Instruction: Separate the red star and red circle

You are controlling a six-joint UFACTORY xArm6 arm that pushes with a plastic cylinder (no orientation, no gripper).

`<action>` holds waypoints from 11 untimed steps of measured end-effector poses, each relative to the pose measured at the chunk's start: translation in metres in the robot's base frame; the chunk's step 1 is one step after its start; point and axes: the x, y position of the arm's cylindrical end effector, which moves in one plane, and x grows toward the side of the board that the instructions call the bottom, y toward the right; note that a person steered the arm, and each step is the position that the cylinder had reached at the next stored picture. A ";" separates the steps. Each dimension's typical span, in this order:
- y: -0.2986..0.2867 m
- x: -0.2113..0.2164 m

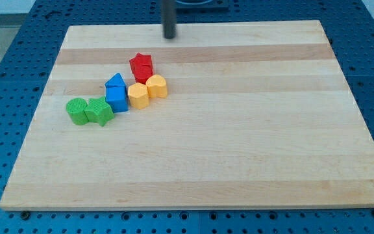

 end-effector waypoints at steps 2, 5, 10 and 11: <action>-0.126 0.055; -0.068 0.111; 0.044 0.178; 0.048 0.207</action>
